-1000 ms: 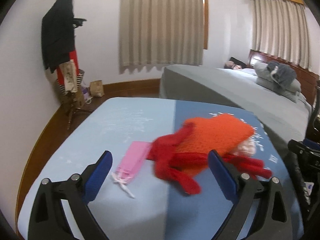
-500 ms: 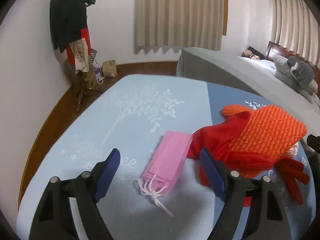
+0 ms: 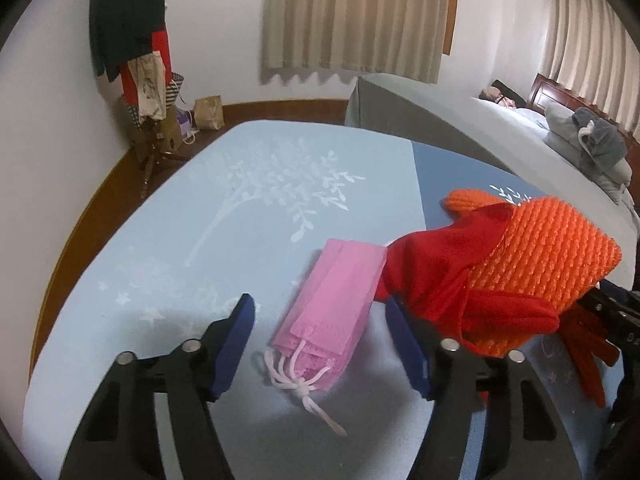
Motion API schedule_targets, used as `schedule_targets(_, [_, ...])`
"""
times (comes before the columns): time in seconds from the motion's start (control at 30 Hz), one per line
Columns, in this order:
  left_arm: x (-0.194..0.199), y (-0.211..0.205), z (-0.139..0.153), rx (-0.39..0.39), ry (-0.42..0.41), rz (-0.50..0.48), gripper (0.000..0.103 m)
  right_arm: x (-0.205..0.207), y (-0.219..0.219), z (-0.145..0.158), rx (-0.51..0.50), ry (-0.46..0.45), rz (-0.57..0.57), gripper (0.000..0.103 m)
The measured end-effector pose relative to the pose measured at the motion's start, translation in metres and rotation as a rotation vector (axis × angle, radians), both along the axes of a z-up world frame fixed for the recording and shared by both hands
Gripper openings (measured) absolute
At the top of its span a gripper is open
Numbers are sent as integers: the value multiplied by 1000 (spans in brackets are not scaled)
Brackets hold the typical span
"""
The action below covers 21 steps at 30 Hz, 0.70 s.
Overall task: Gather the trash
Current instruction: 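Grasp the pink mask with the left tool while the right tool grasps the white cloth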
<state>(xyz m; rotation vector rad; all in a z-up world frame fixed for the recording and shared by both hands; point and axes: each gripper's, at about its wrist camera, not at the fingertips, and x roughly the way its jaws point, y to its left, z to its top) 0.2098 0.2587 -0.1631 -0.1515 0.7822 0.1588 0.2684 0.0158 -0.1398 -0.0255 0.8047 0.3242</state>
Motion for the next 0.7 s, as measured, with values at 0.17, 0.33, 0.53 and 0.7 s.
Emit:
schedule_targets(0.17, [7,0,-5,-32,35,-28,35,-2,2,1,20,9,26,27])
schedule_targets(0.33, [5,-1,-5,-33,26,-41,20,-7,0,5,39,-6,27,22])
schedule_targets(0.53, [-3,0,2,-26,-23,-18,15,-20,-14,20,62,-47,9,22])
schedule_targets(0.7, [-15,-10,10,22,-59,-12,13,-30,-30,29,63,-70,-27,22])
